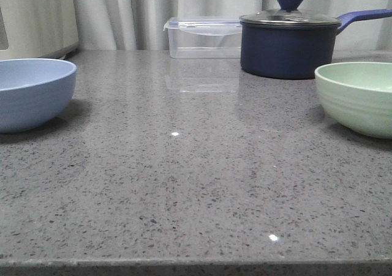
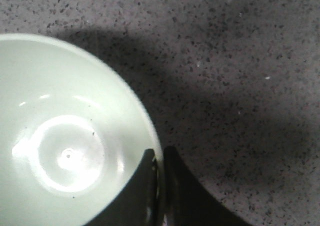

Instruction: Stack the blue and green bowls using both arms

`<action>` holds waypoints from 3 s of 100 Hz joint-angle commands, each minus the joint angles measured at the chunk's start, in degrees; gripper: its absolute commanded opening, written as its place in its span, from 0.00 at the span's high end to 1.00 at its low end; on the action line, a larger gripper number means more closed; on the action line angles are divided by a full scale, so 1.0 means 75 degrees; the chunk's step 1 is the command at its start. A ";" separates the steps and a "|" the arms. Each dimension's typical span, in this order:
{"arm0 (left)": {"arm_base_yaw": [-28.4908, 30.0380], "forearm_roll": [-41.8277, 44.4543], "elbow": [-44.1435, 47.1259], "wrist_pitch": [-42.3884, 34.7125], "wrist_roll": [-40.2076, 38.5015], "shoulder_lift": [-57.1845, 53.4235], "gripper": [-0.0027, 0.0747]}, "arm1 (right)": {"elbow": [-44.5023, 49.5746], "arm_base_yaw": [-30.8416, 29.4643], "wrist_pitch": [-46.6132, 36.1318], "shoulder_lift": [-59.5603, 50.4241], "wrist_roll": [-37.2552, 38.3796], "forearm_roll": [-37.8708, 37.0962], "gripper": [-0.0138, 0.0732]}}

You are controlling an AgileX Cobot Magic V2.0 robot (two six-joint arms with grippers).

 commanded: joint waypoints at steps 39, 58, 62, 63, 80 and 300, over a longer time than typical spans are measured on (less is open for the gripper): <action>-0.0003 -0.0011 -0.0263 -0.0572 0.0000 0.0065 0.40 | -0.1765 0.1908 -0.0136 0.0461 -0.0242 0.0683 0.93; -0.0003 -0.0011 -0.0263 -0.0572 0.0000 0.0065 0.40 | -0.2140 0.2648 -0.0381 0.1109 -0.0242 0.0896 0.93; -0.0003 -0.0011 -0.0263 -0.0572 0.0000 0.0065 0.40 | -0.2172 0.2787 -0.0547 0.1188 -0.0242 0.0934 0.93; -0.0003 -0.0011 -0.0263 -0.0572 0.0000 0.0065 0.40 | -0.2182 0.2809 -0.0601 0.1218 -0.0242 0.0945 0.93; -0.0003 -0.0011 -0.0263 -0.0572 0.0000 0.0065 0.40 | -0.2199 0.3200 -0.1226 0.1516 -0.0242 0.0968 0.93; -0.0003 -0.0011 -0.0263 -0.0734 0.0000 0.0065 0.40 | 0.0259 0.3929 -0.2480 0.0427 -0.0251 0.1168 0.92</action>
